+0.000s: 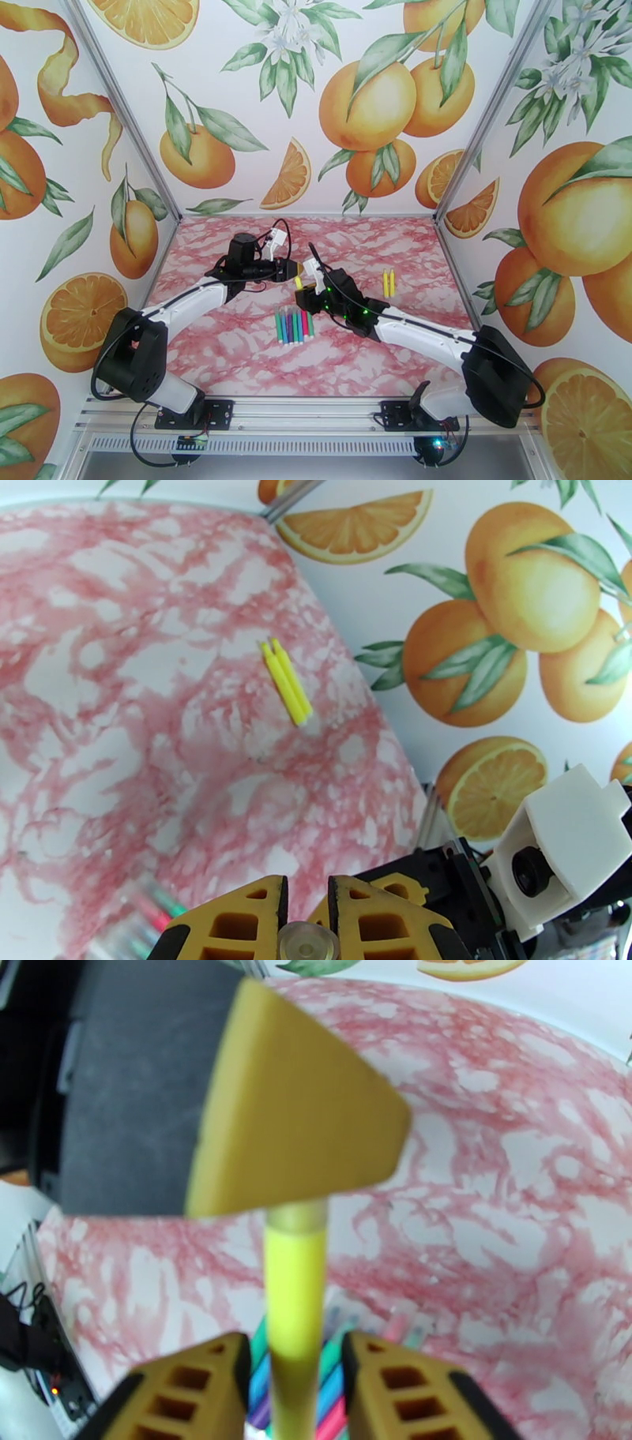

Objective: Open the pen caps

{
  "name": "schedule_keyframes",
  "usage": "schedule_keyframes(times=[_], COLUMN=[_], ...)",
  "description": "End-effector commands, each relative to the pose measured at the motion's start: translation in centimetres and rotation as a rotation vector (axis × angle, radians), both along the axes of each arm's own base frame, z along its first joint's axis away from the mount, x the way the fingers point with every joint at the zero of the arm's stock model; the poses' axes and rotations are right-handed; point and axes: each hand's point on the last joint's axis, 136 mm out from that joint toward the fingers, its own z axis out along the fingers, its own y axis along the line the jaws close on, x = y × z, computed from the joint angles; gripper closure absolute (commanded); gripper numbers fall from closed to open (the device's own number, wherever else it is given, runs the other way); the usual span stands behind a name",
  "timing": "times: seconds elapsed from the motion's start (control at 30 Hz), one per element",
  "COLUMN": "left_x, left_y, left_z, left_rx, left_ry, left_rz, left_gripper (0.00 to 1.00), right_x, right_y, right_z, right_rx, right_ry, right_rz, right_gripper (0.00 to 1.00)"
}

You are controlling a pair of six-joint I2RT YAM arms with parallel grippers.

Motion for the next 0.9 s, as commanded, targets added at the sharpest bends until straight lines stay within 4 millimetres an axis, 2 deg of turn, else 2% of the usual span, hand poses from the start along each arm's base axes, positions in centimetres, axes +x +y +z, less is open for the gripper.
schedule_keyframes(times=[0.0,0.6,0.87], left_x=[-0.3,-0.7,-0.5], left_y=[-0.5,-0.7,-0.7], left_z=[2.8,4.3,4.2], left_rx=[-0.044,-0.086,-0.078], left_ry=[-0.061,-0.077,-0.078], left_rz=[-0.029,-0.042,-0.035], left_gripper=[1.00,1.00,1.00], right_x=[0.2,0.2,0.2], right_y=[0.6,1.2,1.1], right_z=[1.5,0.7,0.8], right_rx=[0.038,0.032,0.037], right_ry=[-0.044,-0.024,-0.031], right_rz=[0.006,0.027,0.029], right_gripper=[0.62,0.67,0.78])
